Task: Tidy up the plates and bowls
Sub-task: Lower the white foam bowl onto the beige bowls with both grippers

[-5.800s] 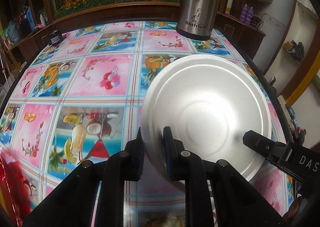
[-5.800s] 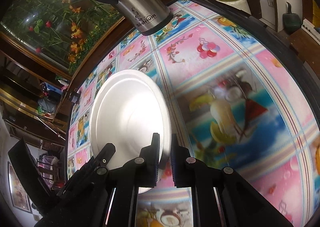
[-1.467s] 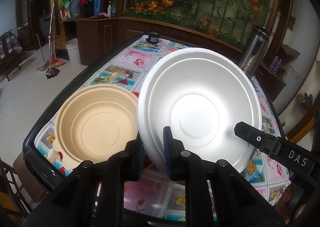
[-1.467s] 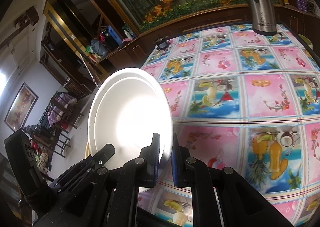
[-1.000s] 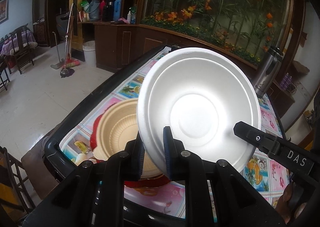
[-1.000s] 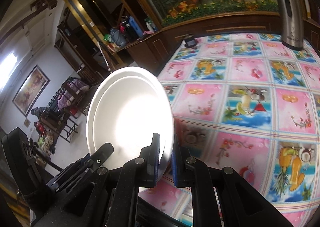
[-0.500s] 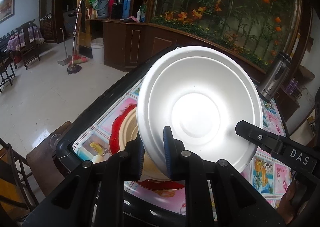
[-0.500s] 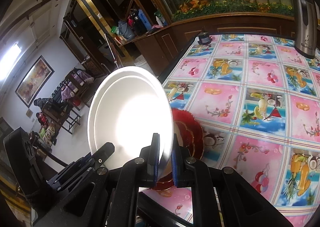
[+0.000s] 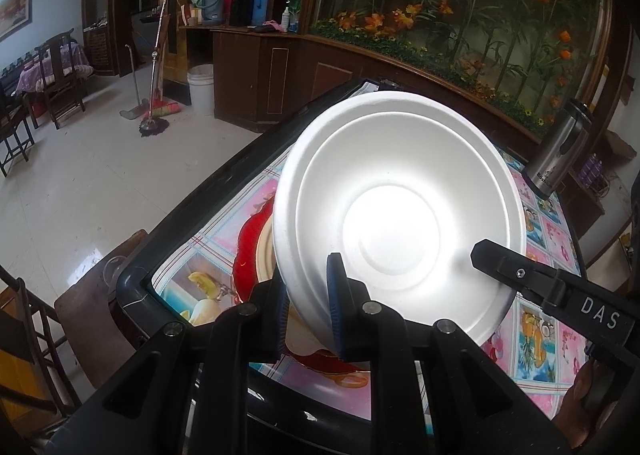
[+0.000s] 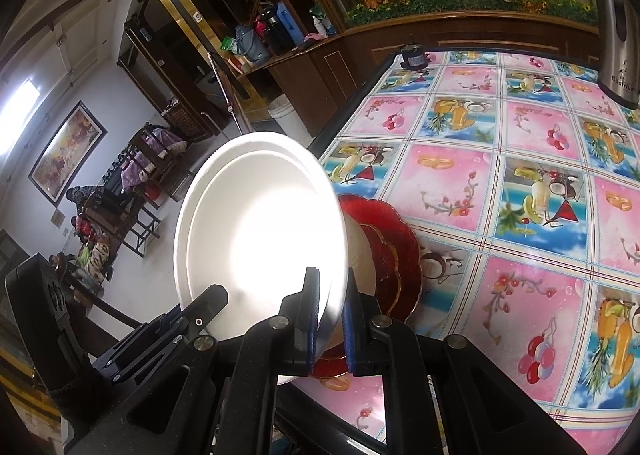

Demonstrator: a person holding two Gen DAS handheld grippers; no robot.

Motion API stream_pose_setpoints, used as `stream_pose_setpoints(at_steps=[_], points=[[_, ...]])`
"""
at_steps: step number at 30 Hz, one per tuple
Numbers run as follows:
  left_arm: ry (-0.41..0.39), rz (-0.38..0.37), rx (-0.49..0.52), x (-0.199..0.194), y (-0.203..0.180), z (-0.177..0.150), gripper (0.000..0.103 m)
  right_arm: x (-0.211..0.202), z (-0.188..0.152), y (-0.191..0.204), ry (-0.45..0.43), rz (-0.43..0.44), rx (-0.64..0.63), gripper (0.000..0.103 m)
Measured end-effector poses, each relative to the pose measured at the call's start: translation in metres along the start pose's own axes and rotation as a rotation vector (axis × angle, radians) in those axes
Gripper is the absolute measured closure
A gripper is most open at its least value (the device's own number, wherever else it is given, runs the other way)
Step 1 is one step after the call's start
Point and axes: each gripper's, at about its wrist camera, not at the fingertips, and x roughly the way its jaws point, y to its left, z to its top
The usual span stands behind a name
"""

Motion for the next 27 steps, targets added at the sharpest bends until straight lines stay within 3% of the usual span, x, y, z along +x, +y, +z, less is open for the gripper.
stream_pose_setpoints(at_steps=[27], points=[[0.030, 0.009, -0.005, 0.005, 0.011, 0.008, 0.087, 0.012, 0.004, 0.016, 0.041, -0.016, -0.047, 0.093]])
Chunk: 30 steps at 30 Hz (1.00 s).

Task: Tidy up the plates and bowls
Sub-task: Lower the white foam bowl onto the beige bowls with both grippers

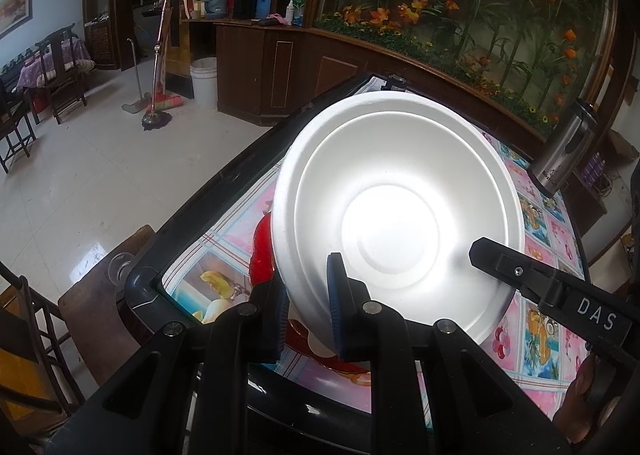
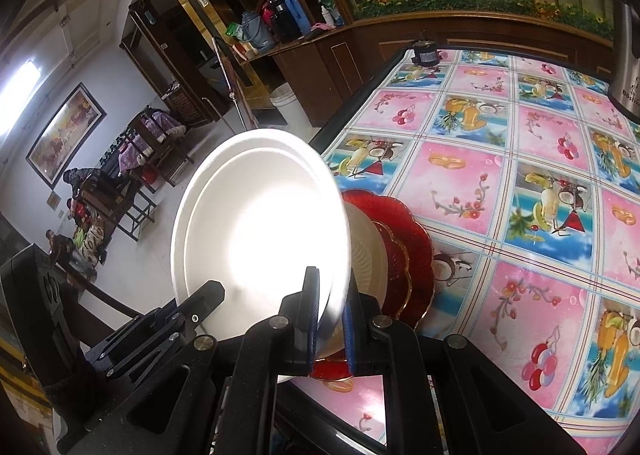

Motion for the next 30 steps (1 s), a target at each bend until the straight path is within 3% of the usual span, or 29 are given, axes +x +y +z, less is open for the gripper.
stream_pose_setpoints(at_steps=[17, 26, 30], points=[[0.014, 0.002, 0.000, 0.005, 0.002, 0.001, 0.087, 0.006, 0.003, 0.000, 0.011, -0.003, 0.002, 0.093], [0.016, -0.012, 0.041, -0.004, -0.001, 0.031, 0.087, 0.003, 0.021, 0.009, 0.004, -0.022, -0.032, 0.092], [0.071, -0.028, 0.048, 0.005, 0.004, 0.036, 0.087, 0.001, 0.032, 0.013, 0.009, -0.020, -0.037, 0.091]])
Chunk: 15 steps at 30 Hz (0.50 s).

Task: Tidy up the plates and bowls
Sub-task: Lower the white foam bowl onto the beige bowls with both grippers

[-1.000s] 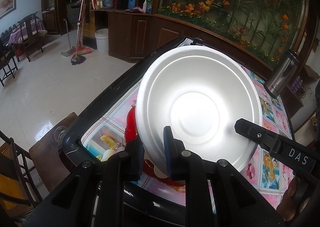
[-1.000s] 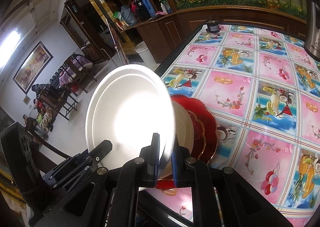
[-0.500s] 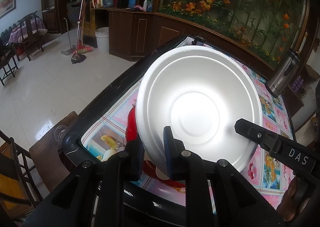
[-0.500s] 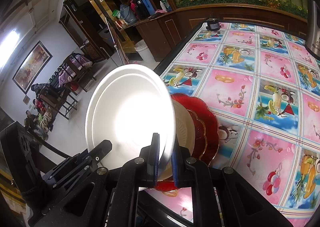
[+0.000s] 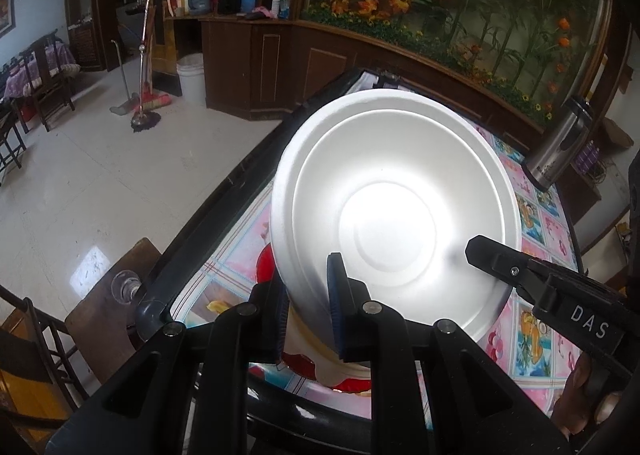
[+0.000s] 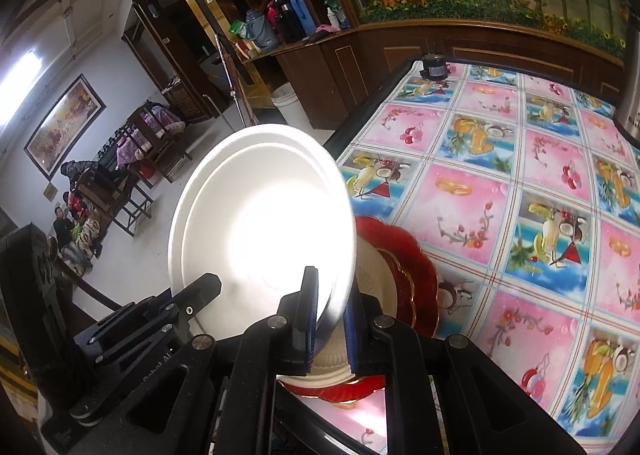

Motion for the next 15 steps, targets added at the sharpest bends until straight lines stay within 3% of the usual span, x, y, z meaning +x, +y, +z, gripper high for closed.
stream_pose_setpoints(at_steps=[8, 15], points=[[0.079, 0.015, 0.034, 0.019, 0.000, -0.019, 0.087, 0.026, -0.022, -0.007, 0.084, 0.012, 0.010, 0.091], [0.100, 0.005, 0.051, 0.023, -0.009, -0.021, 0.086, 0.027, -0.028, -0.016, 0.103, -0.006, 0.023, 0.091]])
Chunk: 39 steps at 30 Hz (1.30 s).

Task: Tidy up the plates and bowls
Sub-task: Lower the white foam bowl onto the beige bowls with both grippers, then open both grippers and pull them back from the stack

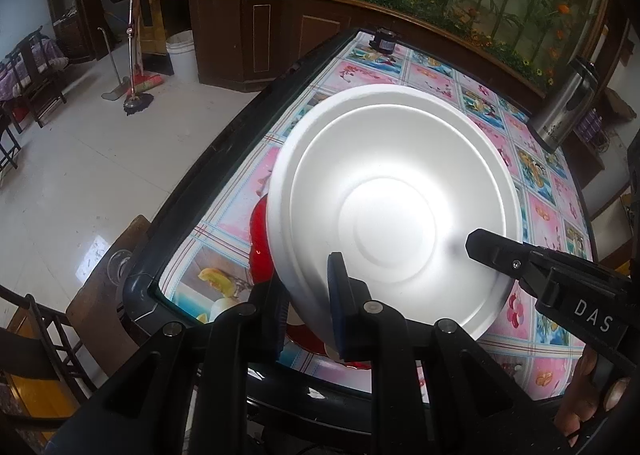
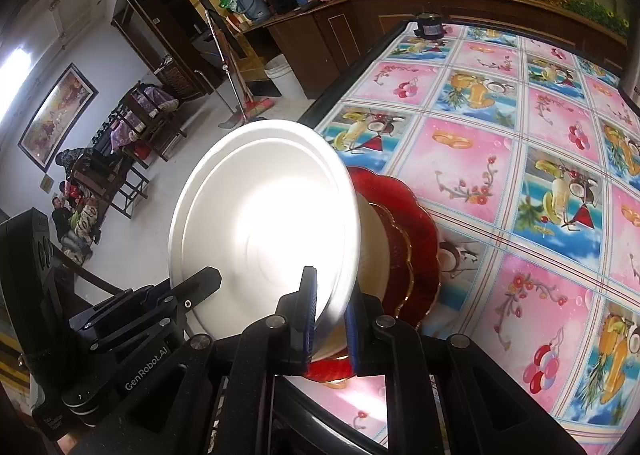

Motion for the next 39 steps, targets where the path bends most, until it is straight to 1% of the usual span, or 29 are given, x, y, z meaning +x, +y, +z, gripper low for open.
stream_pose_setpoints(at_steps=[31, 34, 37, 38, 39], points=[[0.011, 0.004, 0.004, 0.005, 0.001, -0.003, 0.085, 0.002, -0.001, -0.006, 0.010, -0.009, 0.014, 0.090], [0.009, 0.023, 0.011, 0.007, -0.002, -0.004, 0.084, 0.003, -0.001, -0.007, 0.011, -0.006, 0.017, 0.086], [0.000, 0.039, 0.019, 0.006, -0.005, -0.007, 0.082, 0.003, 0.000, -0.007, 0.010, -0.011, 0.020, 0.085], [-0.006, 0.045, 0.023, 0.005, -0.007, -0.008, 0.080, 0.003, 0.000, -0.006, 0.007, -0.016, 0.018, 0.084], [-0.012, 0.057, 0.029, 0.005, -0.008, -0.009, 0.078, 0.002, 0.000, -0.006, 0.005, -0.020, 0.017, 0.078]])
